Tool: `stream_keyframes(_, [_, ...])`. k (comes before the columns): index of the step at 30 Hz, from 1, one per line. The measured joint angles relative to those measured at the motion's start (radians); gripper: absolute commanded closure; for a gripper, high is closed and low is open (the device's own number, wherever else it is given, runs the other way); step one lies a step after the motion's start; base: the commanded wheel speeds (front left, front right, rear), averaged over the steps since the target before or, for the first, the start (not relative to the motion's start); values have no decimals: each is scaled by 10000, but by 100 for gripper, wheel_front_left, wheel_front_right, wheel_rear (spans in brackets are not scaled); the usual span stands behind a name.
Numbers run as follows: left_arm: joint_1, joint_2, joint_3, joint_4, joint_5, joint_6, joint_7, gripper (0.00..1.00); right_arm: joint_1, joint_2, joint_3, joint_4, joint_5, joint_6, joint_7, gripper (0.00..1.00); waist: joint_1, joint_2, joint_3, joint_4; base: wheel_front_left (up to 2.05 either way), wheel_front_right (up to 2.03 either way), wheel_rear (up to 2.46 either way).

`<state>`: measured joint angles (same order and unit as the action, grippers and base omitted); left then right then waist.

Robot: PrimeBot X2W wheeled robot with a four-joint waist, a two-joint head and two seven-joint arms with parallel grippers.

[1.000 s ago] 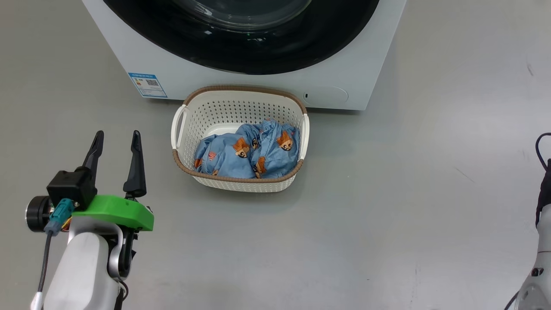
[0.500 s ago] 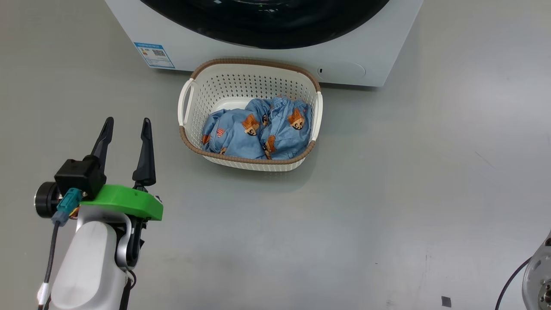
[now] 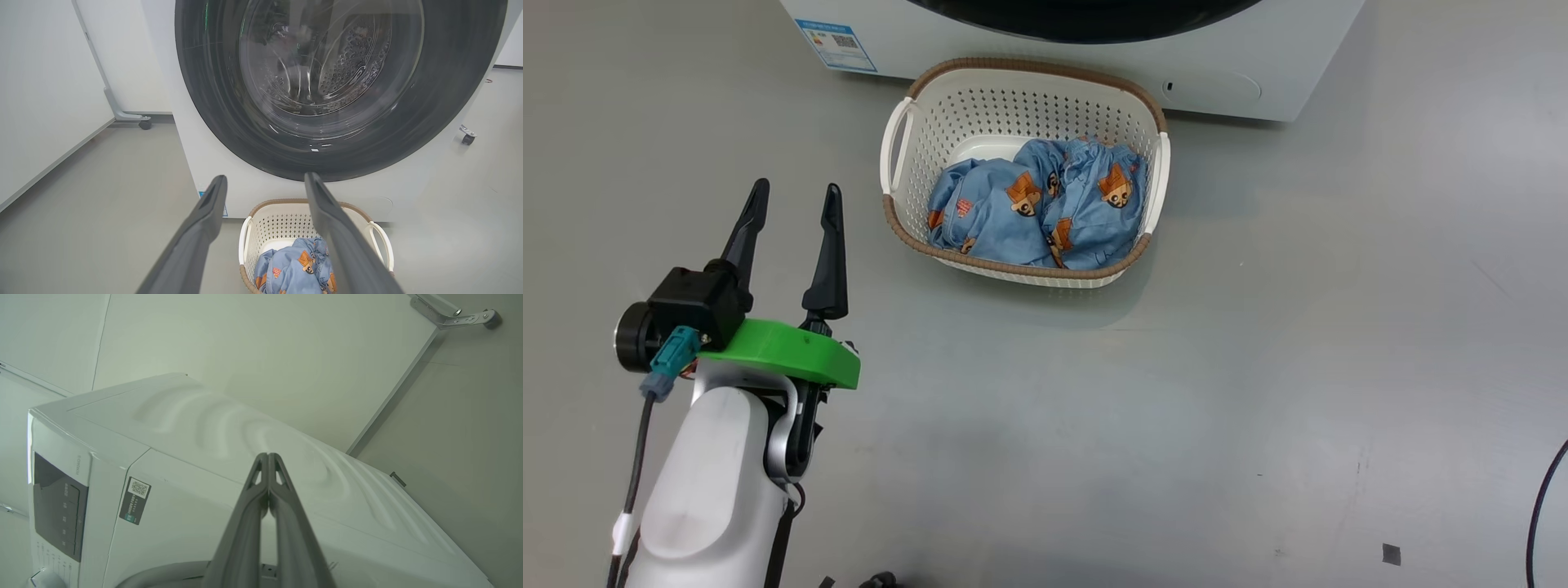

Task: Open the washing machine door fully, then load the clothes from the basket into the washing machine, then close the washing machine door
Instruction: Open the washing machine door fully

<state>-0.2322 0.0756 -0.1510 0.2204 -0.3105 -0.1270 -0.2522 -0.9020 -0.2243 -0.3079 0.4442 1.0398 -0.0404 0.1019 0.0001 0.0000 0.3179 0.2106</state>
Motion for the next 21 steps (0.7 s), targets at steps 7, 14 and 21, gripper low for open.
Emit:
stream_keyframes(7, [-206,-100,-222,-71,-186,0,0,0,-835,-376,525,75,-13,-238,918,100,0,0,385,253,0,0,0])
stream_keyframes(14, [-403,-245,-391,-125,-255,0,0,0,-1545,-265,938,232,173,-506,2033,100,-1,0,841,489,0,0,0])
stream_keyframes(21, [-713,-286,-493,-180,-360,0,0,0,-1879,-186,1367,368,433,-570,3074,100,-1,0,1295,722,0,0,0])
